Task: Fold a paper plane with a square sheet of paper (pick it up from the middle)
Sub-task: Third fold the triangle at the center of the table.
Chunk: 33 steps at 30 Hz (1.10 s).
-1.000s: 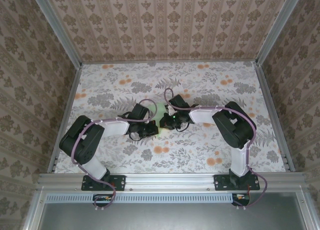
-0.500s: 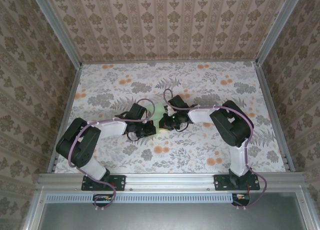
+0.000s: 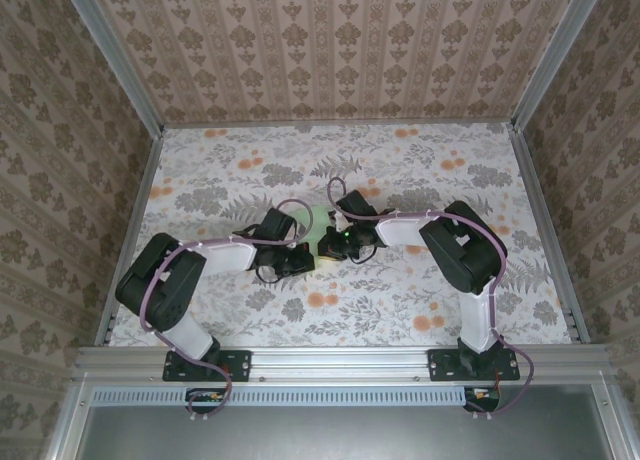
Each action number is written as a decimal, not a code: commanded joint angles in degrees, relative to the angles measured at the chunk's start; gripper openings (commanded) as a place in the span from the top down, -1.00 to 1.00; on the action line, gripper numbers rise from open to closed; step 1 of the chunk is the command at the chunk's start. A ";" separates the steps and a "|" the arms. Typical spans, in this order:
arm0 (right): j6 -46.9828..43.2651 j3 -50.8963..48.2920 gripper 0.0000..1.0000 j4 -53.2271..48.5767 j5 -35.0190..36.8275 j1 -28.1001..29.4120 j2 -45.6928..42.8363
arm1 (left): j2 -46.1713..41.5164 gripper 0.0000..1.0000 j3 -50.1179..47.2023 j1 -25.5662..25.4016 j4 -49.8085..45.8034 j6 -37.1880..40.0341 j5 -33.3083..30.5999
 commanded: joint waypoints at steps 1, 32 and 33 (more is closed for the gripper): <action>-1.12 0.94 0.79 -1.87 1.83 0.18 0.73 | 1.67 1.00 -1.47 0.03 -2.21 -0.40 -1.87; -7.36 16.99 0.79 -10.18 5.06 -11.14 11.55 | -0.41 1.00 -7.96 1.44 -2.91 -0.95 0.08; -7.49 17.46 0.79 -10.48 5.42 -11.52 11.14 | -0.71 1.00 -7.87 1.44 -2.99 -0.71 0.13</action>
